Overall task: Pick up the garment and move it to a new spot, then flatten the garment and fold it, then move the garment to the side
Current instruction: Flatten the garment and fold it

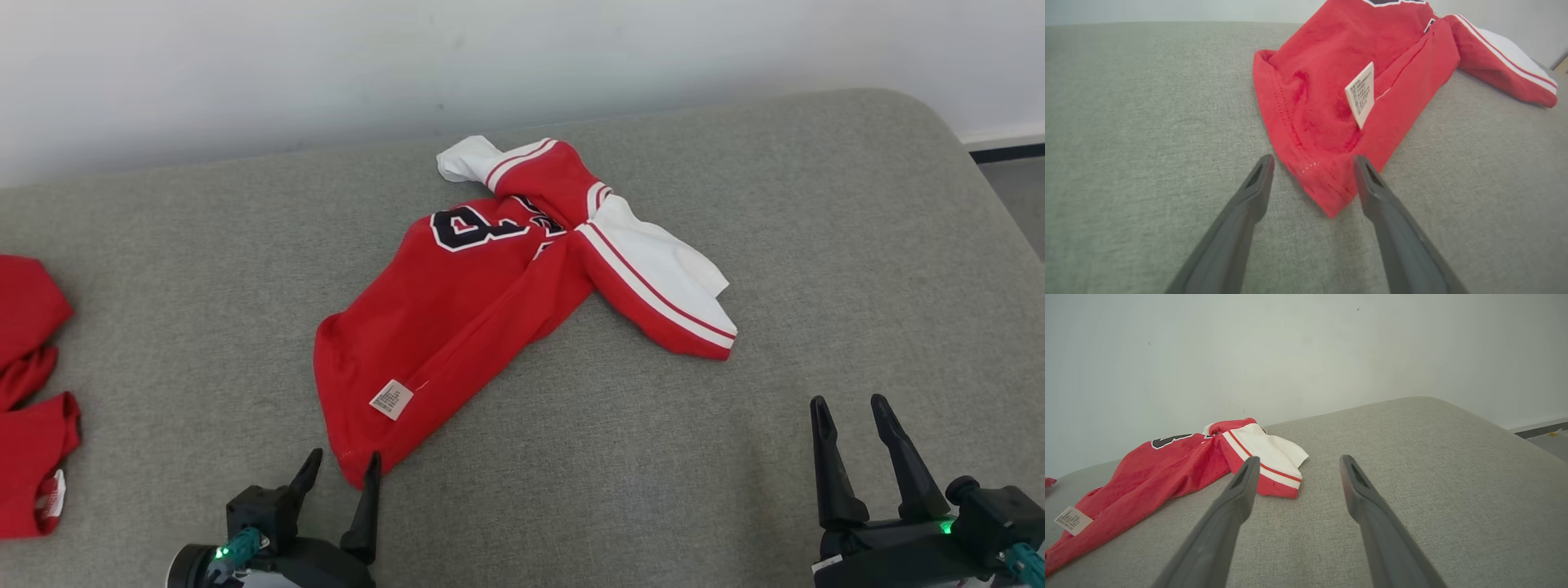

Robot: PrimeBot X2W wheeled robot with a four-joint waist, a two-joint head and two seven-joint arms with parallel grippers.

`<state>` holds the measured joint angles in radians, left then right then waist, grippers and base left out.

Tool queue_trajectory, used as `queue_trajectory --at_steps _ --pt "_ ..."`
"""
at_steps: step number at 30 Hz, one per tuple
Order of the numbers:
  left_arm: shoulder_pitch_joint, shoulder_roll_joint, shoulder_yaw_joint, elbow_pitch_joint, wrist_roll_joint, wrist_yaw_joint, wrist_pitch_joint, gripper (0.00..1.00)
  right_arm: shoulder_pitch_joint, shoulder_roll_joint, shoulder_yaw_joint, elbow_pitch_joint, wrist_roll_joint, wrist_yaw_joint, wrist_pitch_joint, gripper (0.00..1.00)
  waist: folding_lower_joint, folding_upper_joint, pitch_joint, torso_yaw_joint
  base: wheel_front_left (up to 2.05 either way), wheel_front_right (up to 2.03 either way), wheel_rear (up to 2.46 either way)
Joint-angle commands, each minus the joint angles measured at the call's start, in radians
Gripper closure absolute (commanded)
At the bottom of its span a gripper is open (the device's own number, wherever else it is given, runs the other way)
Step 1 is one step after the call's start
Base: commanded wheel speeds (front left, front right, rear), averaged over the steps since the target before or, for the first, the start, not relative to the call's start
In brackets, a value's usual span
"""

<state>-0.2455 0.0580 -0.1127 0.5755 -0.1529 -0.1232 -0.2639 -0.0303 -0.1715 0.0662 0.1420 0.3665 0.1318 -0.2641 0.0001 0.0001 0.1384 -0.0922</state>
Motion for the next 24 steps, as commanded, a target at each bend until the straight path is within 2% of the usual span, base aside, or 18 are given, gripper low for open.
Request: queue_trajectory --at_steps 1,9,10,11,12,18,24 --pt "-0.019 0.005 -0.001 0.031 -0.007 -0.002 -0.001 0.00 -0.010 0.004 0.001 0.001 0.001 -0.002 0.000 0.00 -0.0001 -0.0001 0.010 -0.014 0.00 0.00 0.00" --pt "-0.051 0.005 0.005 0.102 -0.034 -0.005 -0.001 0.00 -0.019 0.003 -0.001 0.003 0.000 -0.002 0.000 0.00 -0.0001 -0.0001 0.015 -0.023 0.00 0.00 0.00" --pt "-0.055 0.003 0.005 0.105 -0.043 -0.006 -0.001 0.48 -0.018 0.004 -0.003 0.002 -0.002 -0.002 0.000 0.00 -0.0001 -0.0001 0.014 -0.022 0.00 0.00 0.00" --pt "-0.057 0.002 0.003 0.108 -0.050 -0.007 -0.001 0.89 -0.016 0.005 -0.005 0.001 -0.004 -0.002 0.000 0.00 -0.0001 -0.0001 0.013 -0.020 0.00 0.00 0.00" --pt "-0.060 0.001 -0.003 0.107 -0.053 -0.006 -0.001 1.00 -0.014 0.006 -0.008 0.000 -0.006 -0.002 0.000 0.00 -0.0001 -0.0001 0.011 -0.018 0.00 0.00 0.00" --pt "-0.058 -0.002 -0.008 0.063 -0.068 -0.006 -0.001 1.00 -0.005 0.007 -0.012 0.001 -0.010 -0.002 0.000 0.00 -0.0001 -0.0001 -0.007 0.006 0.00 0.00 0.00" --pt "-0.025 0.008 -0.003 -0.086 -0.040 -0.006 -0.001 1.00 0.015 0.011 -0.018 0.005 -0.015 -0.002 0.000 0.00 -0.0001 -0.0001 -0.030 0.056 0.00 0.00 0.00"
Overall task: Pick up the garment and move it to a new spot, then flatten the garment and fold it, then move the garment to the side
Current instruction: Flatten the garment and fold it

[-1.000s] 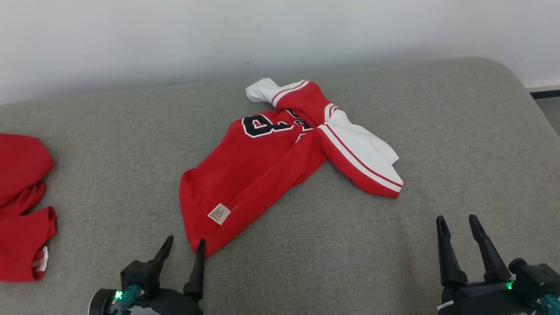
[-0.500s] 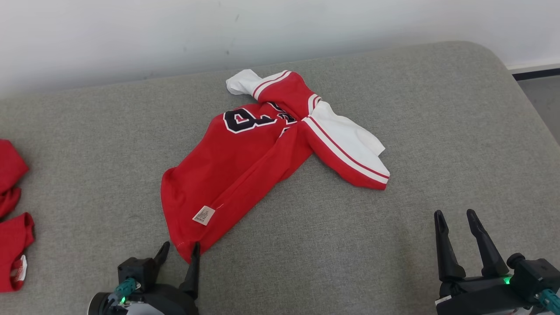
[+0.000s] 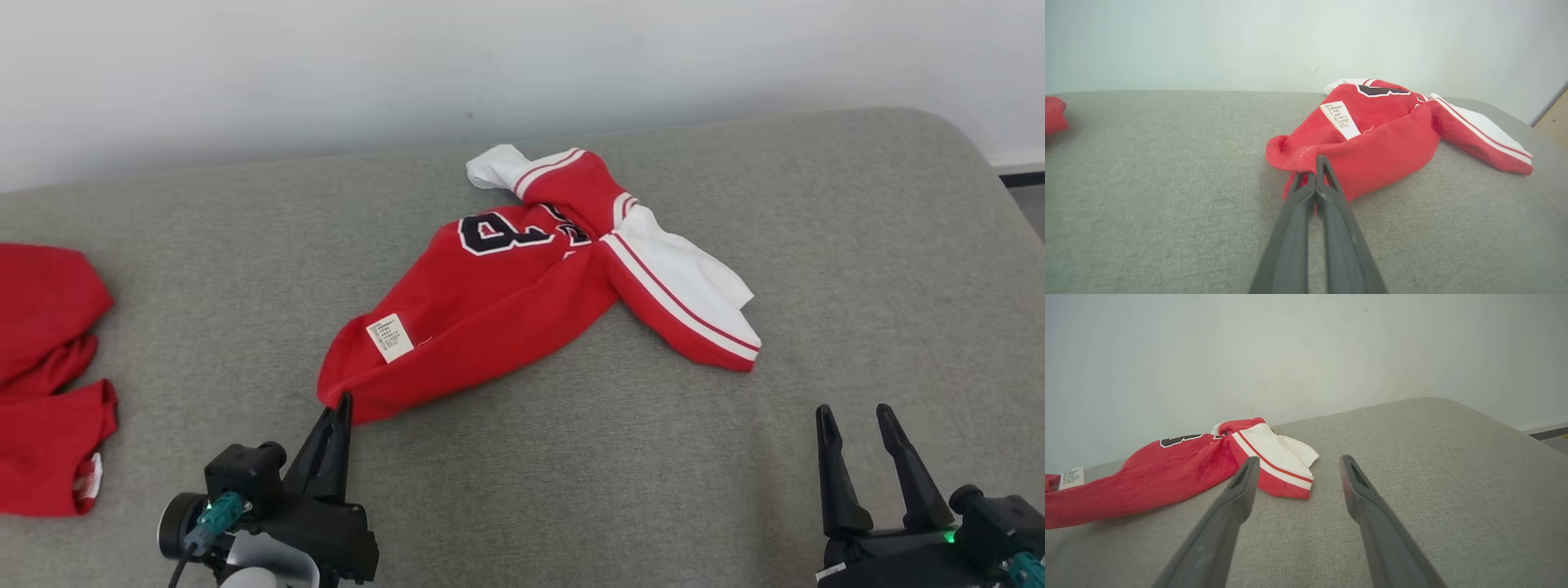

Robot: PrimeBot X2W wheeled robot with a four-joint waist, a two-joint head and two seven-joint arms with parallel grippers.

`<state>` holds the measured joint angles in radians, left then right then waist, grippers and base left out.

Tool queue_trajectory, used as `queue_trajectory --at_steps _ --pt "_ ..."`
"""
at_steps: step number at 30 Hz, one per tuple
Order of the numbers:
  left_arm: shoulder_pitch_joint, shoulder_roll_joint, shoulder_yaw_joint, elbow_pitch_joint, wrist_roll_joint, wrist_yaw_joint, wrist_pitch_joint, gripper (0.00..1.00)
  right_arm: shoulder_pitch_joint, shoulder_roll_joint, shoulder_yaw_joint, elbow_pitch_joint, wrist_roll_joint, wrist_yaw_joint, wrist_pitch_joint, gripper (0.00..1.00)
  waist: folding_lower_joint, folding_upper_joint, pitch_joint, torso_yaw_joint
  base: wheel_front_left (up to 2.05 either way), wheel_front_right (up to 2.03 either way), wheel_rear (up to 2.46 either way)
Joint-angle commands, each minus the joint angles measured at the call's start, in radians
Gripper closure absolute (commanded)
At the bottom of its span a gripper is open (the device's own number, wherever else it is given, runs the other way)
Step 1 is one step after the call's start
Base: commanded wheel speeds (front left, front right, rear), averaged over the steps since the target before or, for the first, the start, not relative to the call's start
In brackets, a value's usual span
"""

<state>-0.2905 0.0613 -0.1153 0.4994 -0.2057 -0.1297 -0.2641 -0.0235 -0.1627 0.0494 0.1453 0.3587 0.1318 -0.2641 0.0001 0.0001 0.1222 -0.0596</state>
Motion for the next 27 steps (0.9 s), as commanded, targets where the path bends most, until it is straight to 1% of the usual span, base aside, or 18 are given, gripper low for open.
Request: queue_trajectory --at_steps 1,8,13,14,15,16,17,23,27 --pt "0.025 0.009 -0.002 -0.040 0.015 0.000 -0.001 1.00 0.010 0.003 0.001 0.001 -0.009 -0.002 0.000 0.00 -0.0001 -0.0001 -0.016 0.033 0.00 0.00 0.00" --pt "0.120 0.029 -0.023 -0.189 0.034 0.001 -0.001 1.00 0.022 -0.002 -0.002 0.004 -0.005 -0.002 0.000 0.00 -0.0001 -0.0001 -0.022 0.076 0.00 0.00 0.00" --pt "0.212 0.018 -0.013 -0.189 0.015 0.001 -0.001 1.00 0.025 -0.010 -0.001 0.008 -0.002 -0.002 0.000 0.00 -0.0001 -0.0001 -0.022 0.085 0.00 0.00 0.00" --pt "0.225 0.015 -0.011 -0.179 0.010 0.001 -0.001 0.89 0.024 -0.012 -0.001 0.010 -0.001 -0.002 0.000 0.00 -0.0001 -0.0001 -0.023 0.087 0.00 0.00 0.00" --pt "0.238 0.011 -0.010 -0.171 0.007 0.001 -0.001 0.53 0.024 -0.014 -0.001 0.012 0.001 -0.002 0.000 0.00 -0.0001 -0.0001 -0.024 0.088 0.00 0.00 0.00" --pt "0.247 0.008 -0.007 -0.164 0.002 0.001 -0.001 0.02 0.025 -0.015 -0.001 0.013 0.001 -0.002 0.000 0.00 -0.0001 -0.0001 -0.025 0.089 0.00 0.00 0.00" --pt "0.257 0.005 -0.007 -0.154 -0.001 0.001 -0.001 0.00 0.025 -0.015 0.000 0.015 0.000 -0.002 0.000 0.00 -0.0001 -0.0001 -0.027 0.089 0.00 0.00 0.00" --pt "0.262 -0.005 0.006 -0.183 -0.001 0.001 -0.001 0.00 0.034 -0.022 -0.004 0.019 0.002 -0.002 0.000 0.00 -0.0001 -0.0001 -0.042 0.099 0.00 0.00 0.00" --pt "0.259 -0.008 0.038 -0.252 0.010 0.005 0.000 0.00 0.037 -0.022 -0.006 0.019 -0.001 -0.002 0.000 0.00 -0.0001 -0.0001 -0.053 0.104 0.00 0.00 0.00"
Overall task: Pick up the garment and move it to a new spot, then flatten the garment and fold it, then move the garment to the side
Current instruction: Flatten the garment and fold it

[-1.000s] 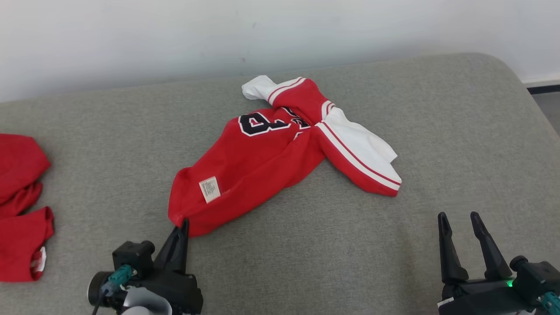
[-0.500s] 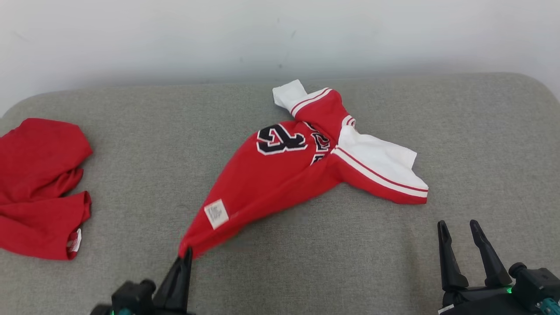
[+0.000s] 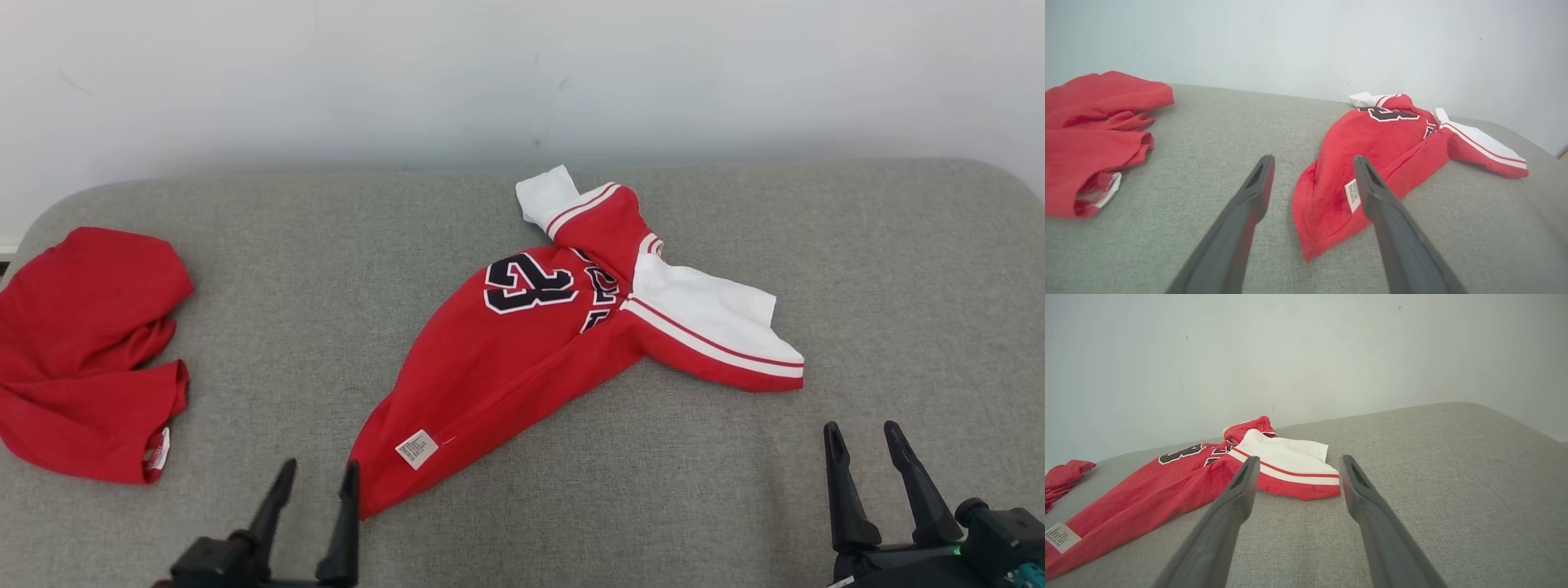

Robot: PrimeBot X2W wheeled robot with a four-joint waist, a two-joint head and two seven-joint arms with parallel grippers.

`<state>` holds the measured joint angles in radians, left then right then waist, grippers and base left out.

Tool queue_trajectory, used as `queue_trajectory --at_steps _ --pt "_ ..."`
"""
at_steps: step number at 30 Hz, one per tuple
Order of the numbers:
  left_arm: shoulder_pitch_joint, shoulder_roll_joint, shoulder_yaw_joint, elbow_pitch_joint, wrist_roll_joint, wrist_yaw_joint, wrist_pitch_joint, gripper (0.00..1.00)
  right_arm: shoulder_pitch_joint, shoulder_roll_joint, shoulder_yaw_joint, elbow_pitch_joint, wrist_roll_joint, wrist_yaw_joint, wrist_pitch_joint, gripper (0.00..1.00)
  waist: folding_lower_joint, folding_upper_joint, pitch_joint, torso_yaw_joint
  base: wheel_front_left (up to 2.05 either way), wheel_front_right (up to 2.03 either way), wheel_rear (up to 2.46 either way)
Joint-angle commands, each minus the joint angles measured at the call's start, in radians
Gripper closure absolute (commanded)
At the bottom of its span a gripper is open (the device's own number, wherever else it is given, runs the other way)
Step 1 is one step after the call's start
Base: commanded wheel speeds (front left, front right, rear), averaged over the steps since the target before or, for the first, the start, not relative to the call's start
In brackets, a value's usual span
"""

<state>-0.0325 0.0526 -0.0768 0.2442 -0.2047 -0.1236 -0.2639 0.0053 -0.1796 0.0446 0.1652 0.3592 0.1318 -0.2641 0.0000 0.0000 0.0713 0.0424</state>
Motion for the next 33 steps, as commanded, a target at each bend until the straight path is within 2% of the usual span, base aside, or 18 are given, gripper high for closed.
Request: queue_trajectory --at_steps 1,10,22,27,33 --pt "-0.001 0.000 0.010 -0.016 0.010 0.004 -0.001 0.00 0.008 -0.006 -0.002 0.000 -0.001 -0.002 0.000 0.00 0.0000 0.0000 -0.007 0.002 0.00 0.00 0.00" --pt "-0.001 -0.002 0.083 -0.121 0.047 0.043 -0.001 0.00 0.020 0.001 -0.006 -0.006 -0.013 -0.002 0.000 0.00 0.0000 0.0000 -0.041 -0.010 0.00 0.00 0.00" --pt "0.017 -0.002 0.142 -0.105 0.073 0.029 -0.001 0.00 0.036 -0.001 -0.025 0.013 -0.004 -0.002 0.000 0.00 0.0000 0.0000 -0.045 -0.016 0.00 0.00 0.00" --pt "-0.005 -0.002 0.121 -0.104 0.059 0.032 -0.001 0.00 -0.019 -0.036 -0.017 0.049 -0.008 -0.002 0.000 0.00 0.0000 0.0000 -0.024 -0.004 0.00 0.00 0.00" --pt "-0.032 -0.002 0.087 -0.103 0.045 0.042 -0.001 0.00 -0.154 -0.117 0.019 0.144 0.025 -0.002 0.018 0.00 0.0000 0.0000 0.019 0.029 0.00 0.00 0.00"
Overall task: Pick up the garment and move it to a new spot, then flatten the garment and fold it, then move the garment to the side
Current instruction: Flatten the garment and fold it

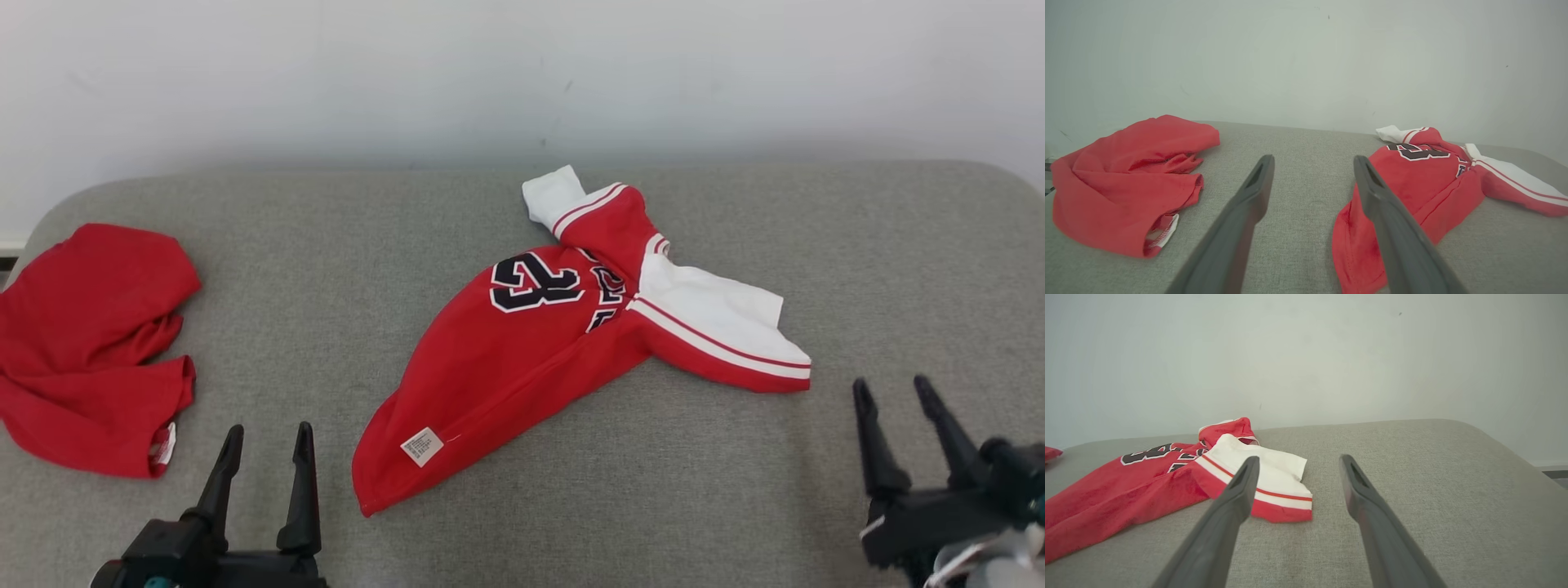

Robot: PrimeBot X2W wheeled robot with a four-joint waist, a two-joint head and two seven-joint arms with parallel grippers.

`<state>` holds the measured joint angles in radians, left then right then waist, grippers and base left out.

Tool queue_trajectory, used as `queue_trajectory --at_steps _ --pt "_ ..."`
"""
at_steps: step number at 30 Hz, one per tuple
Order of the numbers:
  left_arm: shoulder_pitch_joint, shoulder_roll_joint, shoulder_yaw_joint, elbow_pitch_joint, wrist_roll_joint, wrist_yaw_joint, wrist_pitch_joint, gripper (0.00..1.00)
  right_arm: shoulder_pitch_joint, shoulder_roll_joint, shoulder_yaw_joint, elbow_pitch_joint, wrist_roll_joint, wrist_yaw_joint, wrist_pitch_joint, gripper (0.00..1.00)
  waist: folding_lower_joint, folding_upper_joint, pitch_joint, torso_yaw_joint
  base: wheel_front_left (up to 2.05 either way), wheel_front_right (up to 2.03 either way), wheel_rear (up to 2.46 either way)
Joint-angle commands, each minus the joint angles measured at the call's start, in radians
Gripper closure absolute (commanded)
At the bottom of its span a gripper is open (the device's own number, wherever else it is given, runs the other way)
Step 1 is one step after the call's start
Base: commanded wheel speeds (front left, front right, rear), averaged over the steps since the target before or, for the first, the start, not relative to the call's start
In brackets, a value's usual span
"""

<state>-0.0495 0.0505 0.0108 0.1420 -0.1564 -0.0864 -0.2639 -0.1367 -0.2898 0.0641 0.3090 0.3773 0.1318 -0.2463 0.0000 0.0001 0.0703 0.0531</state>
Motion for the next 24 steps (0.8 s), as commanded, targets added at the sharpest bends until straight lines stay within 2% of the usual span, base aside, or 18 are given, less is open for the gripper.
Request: queue_trajectory --at_steps 1,7,14,24 --pt "-0.017 0.000 -0.006 -0.001 -0.006 0.008 -0.001 0.00 -0.038 -0.021 0.006 0.021 0.011 -0.002 0.009 0.00 0.0000 -0.0001 0.028 0.025 0.00 0.00 0.00" --pt "-0.048 0.000 -0.046 -0.001 -0.028 0.024 -0.001 0.00 -0.182 -0.090 0.055 0.125 0.040 -0.002 0.045 0.00 0.0000 -0.0001 0.083 0.063 0.00 0.00 0.00" --pt "-0.091 0.001 -0.103 0.002 -0.057 0.043 -0.001 0.00 -0.361 -0.175 0.160 0.279 0.090 -0.002 0.092 0.00 0.0000 -0.0001 0.152 0.113 0.00 0.00 0.00" --pt "-0.127 0.000 -0.149 -0.003 -0.077 0.062 -0.001 0.00 -0.513 -0.228 0.302 0.473 0.208 -0.002 0.130 0.00 0.0000 -0.0001 0.206 0.163 0.00 0.00 0.00"
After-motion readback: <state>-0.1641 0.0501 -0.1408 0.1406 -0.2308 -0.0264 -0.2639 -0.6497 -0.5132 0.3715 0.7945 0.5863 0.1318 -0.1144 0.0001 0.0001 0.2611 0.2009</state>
